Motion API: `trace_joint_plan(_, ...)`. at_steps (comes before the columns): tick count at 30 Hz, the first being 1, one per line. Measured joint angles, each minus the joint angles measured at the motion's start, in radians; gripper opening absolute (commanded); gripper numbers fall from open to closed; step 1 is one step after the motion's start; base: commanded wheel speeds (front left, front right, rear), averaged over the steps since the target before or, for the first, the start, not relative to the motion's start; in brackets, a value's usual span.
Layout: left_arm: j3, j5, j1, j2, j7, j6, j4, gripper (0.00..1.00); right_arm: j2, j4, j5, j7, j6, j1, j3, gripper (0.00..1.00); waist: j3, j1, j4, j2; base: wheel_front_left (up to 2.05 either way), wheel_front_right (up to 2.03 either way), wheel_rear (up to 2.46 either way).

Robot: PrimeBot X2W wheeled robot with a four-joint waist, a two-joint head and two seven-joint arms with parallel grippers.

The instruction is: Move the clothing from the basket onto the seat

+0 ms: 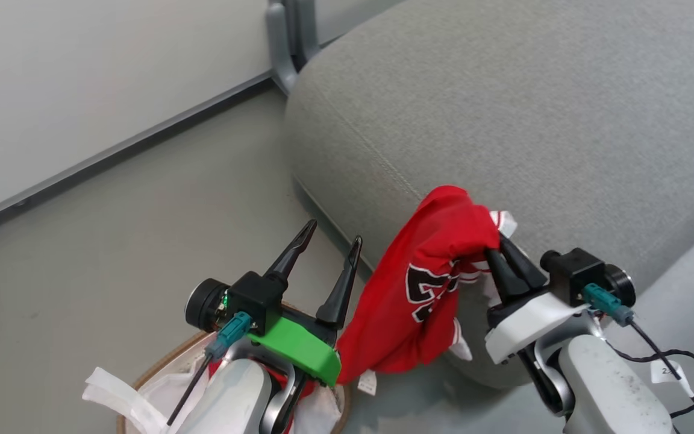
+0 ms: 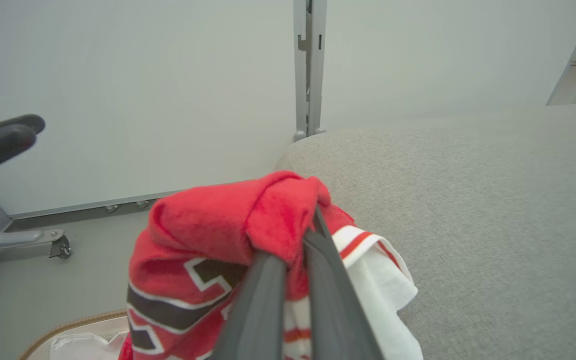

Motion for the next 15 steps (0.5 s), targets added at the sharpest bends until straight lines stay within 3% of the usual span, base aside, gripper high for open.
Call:
trace_joint_plan(5, -0.007, 0.0, -0.013, 0.002, 0.0, 0.0, 0.02, 1.0, -0.034, -0.003, -0.007, 0.0, 0.0, -0.033, -0.028, 0.0, 0.043, 0.0, -0.033, 0.0, 0.0, 0.0, 0.0)
trace_joint_plan(15, -0.001, 0.019, -0.046, 0.04, 0.0, 0.0, 0.035, 1.0, -0.175, 0.05, -0.026, 0.0, 0.0, -0.375, -0.078, 0.0, 0.159, 0.0, -0.023, 0.0, 0.0, 0.0, 0.0)
